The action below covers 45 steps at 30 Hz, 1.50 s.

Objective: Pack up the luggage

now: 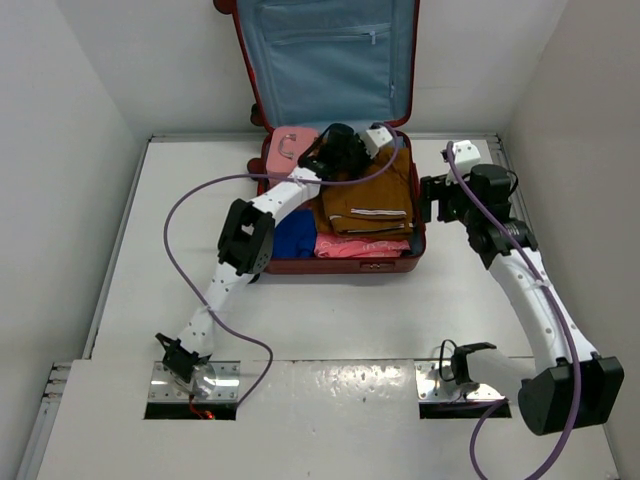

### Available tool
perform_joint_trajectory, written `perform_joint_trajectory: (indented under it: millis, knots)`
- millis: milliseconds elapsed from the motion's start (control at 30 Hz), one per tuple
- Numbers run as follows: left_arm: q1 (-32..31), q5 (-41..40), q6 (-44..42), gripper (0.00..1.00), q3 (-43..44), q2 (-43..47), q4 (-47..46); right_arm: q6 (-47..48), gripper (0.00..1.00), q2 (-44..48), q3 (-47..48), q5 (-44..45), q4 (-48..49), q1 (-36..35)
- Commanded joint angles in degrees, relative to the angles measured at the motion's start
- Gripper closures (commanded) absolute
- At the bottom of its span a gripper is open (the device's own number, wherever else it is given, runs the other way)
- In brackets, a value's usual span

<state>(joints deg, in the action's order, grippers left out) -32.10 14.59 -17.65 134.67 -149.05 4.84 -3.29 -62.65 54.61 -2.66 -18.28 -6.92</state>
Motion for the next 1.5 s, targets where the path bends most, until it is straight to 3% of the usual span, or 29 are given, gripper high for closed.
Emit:
perform_joint_trajectory:
  millis: [0, 33, 67, 100, 167, 200, 433, 567, 700, 733, 800, 933, 1133, 1333, 1400, 1467]
  knots:
    - [3.61, -8.27, -1.78, 0.83, -4.13, -0.81, -2.56, -1.45, 0.18, -0.54, 2.61, -1.74, 1.14, 0.24]
    - [3.62, -6.26, -0.64, 0.73, -4.85, -0.10, -2.56, -1.37, 0.17, -0.63, 2.52, -2.17, 1.32, 0.15]
    - [3.62, -5.46, 0.06, 0.41, -5.55, 0.51, -2.56, -1.63, 0.17, -0.80, 2.43, -2.79, 1.67, 0.24]
    - [3.62, -4.67, 1.38, 0.26, -6.34, 1.82, -2.56, -1.72, 0.17, -0.98, 2.52, -2.88, 1.67, -0.02]
    - [3.62, -4.65, 3.05, 0.04, -7.22, 3.76, -3.08, -1.81, 0.16, -1.33, 2.43, -3.67, 2.28, -0.89]
    - [3.62, -5.27, 5.50, 0.02, -7.75, 6.55, -4.48, -1.98, 0.16, -1.24, 2.43, -4.19, 2.64, 0.23]
    - [3.62, -8.35, 8.87, 0.01, -6.81, 19.49, -7.58, -3.47, 0.17, 0.51, -0.98, -6.13, 6.15, 0.32]
    - [2.57, -10.36, 5.35, 0.10, -5.21, 21.69, -1.87, -4.18, 0.19, 1.04, -2.14, -6.57, 7.21, 0.15]
    - [2.04, -12.83, 3.42, 0.27, -6.52, 22.32, 4.29, -4.09, 0.19, 2.27, -2.84, -6.22, 7.21, 0.15]
    - [2.04, -13.35, 2.89, 0.38, -6.53, 22.32, 6.74, -4.01, 0.19, 2.45, -3.02, -6.05, 6.95, 0.15]
    - [2.04, -14.06, 2.27, 0.50, -6.53, 22.32, 8.86, -3.22, 0.19, 2.97, -3.19, -5.87, 5.98, 0.15]
    - [0.73, -14.77, 0.34, 0.59, -4.95, 19.69, 14.91, -2.42, 0.19, 3.33, -3.19, -5.87, 5.10, 0.33]
    - [-2.62, -16.70, -6.07, 0.60, -6.59, 13.88, 20.91, -2.42, 0.19, 2.89, -2.49, -5.43, 4.66, 0.33]
    - [-3.15, -15.31, -4.85, 0.57, -9.87, 10.98, 20.91, -2.77, 0.19, 2.27, -1.61, -5.25, 3.87, 0.24]
    - [-2.54, -13.37, -2.14, 0.41, -9.87, 10.98, 20.39, -2.78, 0.19, 1.49, -1.09, -5.87, 4.13, 0.41]
    - [-2.53, -10.03, -0.11, 0.33, -8.20, 13.07, 20.38, -2.95, 0.19, 0.96, -0.38, -6.48, 4.66, 0.41]
